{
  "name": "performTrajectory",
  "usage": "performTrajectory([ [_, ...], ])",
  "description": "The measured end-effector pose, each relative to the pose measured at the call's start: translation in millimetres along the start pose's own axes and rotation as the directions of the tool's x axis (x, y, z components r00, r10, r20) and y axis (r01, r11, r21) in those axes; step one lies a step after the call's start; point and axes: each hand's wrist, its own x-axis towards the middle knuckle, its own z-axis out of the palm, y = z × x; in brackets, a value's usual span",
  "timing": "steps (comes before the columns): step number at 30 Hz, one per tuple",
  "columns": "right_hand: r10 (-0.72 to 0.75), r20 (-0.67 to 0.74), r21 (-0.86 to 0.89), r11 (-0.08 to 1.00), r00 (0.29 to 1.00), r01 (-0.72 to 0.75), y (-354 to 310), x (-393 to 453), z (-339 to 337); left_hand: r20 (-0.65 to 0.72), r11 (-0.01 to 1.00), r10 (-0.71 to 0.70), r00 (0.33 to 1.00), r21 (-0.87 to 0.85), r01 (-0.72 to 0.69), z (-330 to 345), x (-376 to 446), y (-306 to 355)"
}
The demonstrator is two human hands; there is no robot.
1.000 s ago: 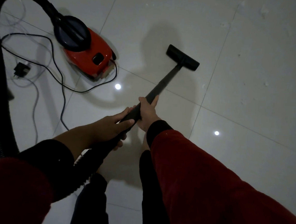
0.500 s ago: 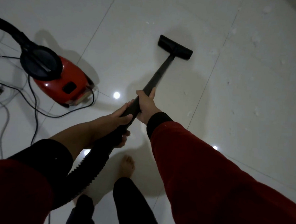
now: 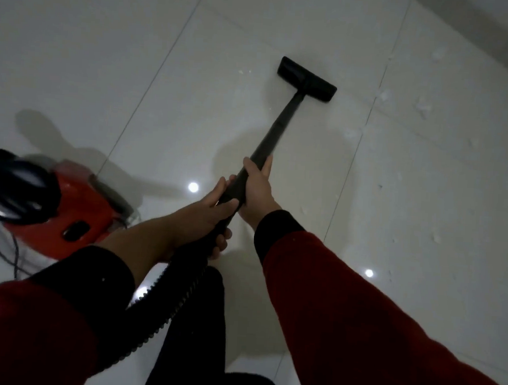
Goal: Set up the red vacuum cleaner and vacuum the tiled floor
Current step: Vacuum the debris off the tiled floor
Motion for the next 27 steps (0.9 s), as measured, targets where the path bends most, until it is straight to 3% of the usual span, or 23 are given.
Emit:
performTrajectory([
  [12, -0.027, -0.068, -0.167, 0.986, 0.997, 0.016, -136, 104, 50, 0.030, 1.000, -0.011, 0.999, -0.029, 0.012, -16, 102, 137],
  [27, -0.057, -0.035, -0.149, 0.988, 0.998, 0.051, -314, 238, 101, 0.011, 0.999, 0.003, 1.000, -0.032, -0.002, -22, 235, 323],
])
